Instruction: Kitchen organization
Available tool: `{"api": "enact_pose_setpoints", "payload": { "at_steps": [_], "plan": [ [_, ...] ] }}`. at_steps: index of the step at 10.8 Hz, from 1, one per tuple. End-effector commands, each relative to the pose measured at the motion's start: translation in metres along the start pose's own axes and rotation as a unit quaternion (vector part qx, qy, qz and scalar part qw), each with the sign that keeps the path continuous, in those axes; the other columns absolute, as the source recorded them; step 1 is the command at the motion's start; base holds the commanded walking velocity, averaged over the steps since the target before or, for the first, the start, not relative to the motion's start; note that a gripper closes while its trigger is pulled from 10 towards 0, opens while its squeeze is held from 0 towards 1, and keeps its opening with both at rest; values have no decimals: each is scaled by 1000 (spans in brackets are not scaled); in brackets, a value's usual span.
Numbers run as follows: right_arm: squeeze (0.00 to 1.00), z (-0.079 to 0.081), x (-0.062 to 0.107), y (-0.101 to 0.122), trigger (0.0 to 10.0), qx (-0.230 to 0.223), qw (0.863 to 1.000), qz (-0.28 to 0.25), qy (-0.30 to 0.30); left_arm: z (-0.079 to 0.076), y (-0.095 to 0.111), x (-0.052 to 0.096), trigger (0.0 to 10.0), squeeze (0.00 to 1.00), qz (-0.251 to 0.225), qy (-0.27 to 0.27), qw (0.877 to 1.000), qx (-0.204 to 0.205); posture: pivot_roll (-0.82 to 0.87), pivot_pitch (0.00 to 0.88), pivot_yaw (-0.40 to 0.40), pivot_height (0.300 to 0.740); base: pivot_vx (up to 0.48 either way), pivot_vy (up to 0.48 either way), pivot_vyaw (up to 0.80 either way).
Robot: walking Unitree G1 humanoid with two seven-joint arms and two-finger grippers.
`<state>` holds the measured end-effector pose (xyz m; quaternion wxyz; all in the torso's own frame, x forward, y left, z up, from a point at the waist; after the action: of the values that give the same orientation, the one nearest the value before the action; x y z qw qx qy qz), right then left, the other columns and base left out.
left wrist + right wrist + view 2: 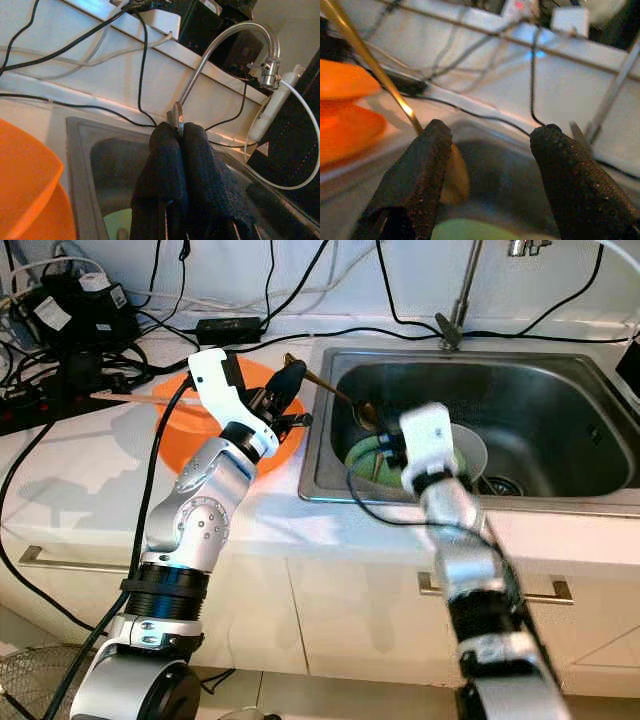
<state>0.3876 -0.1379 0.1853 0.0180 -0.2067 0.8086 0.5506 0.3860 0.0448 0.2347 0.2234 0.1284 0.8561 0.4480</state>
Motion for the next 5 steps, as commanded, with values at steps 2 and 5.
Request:
{"api": "enact_pose_setpoints", "payload": {
  "at_steps": [2, 5],
  "plan": [
    [0, 8, -4, 15, 10000, 3, 998, -33, 46, 1, -2, 1, 10000, 0, 0, -3, 1000, -6, 37, 0, 56, 740, 0, 0, 0],
    [0, 25, -1, 21, 10000, 7, 991, -48, 122, -4, -7, 0, 10000, 0, 9, -13, 1000, -10, 33, 0, 60, 740, 0, 0, 0]
  ]
}}
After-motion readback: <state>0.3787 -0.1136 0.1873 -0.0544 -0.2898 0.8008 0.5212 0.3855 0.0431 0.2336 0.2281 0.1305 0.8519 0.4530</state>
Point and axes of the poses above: a point about 5 cm out from each wrist's last joint towards the gripper, its own x axis pointing back from the gripper into the wrist, its own y axis along the axis of the wrist's last joint, z = x × y, the point moved 4 cm from there along -x, pointing out of the wrist towards the gripper, and after that the axes turned 5 degrees about x, right-handed, at the moved point
